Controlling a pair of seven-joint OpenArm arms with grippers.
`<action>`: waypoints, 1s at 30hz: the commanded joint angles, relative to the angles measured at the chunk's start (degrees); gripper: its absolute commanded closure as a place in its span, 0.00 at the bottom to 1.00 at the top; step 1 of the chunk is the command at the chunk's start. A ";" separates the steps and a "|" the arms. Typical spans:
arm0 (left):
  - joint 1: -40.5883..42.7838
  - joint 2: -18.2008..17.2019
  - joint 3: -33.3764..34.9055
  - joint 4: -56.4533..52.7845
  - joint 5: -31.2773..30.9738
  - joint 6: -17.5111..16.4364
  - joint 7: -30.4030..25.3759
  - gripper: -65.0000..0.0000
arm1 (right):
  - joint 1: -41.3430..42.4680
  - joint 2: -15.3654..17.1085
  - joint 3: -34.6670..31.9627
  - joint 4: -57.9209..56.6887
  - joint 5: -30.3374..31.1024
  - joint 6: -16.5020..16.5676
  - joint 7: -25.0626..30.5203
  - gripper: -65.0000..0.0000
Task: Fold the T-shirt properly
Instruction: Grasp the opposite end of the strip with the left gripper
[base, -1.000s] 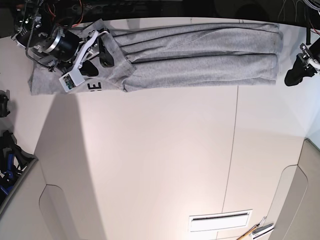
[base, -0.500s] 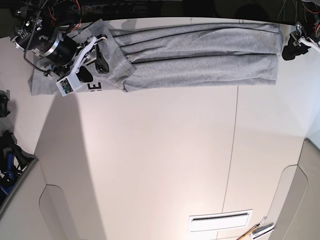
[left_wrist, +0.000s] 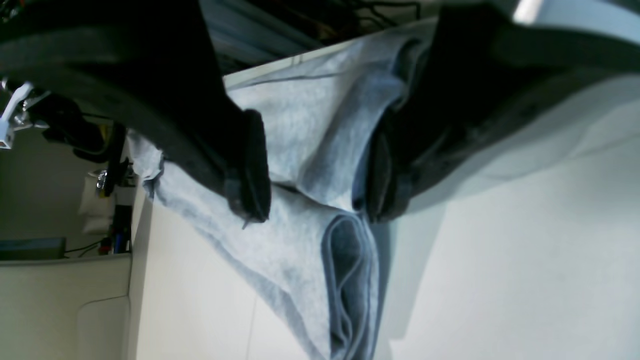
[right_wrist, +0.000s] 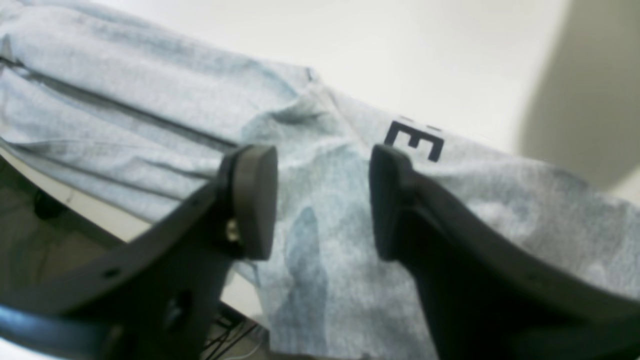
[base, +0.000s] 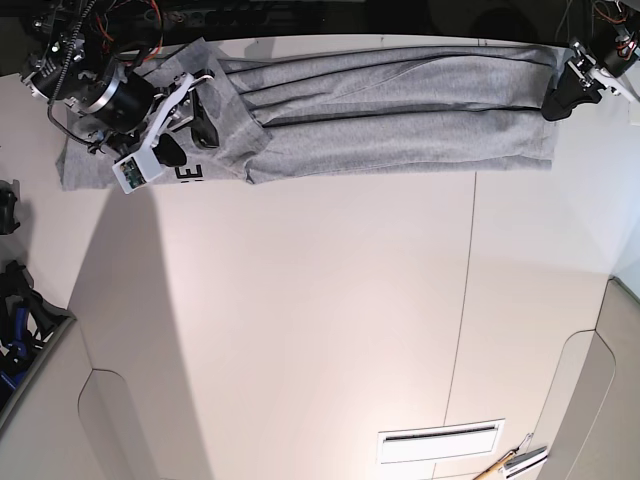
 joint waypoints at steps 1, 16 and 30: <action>0.15 -0.98 -0.37 0.68 -1.77 -0.49 -0.44 0.47 | 0.17 0.17 0.26 0.98 0.90 0.00 1.33 0.54; -0.13 -0.24 -0.07 0.68 4.76 -0.49 -3.48 0.47 | 0.17 0.17 0.26 0.98 0.90 0.00 1.36 0.54; -0.13 0.79 0.39 0.68 5.92 -0.49 -5.16 0.47 | 0.17 0.17 0.26 0.98 0.94 0.00 1.36 0.54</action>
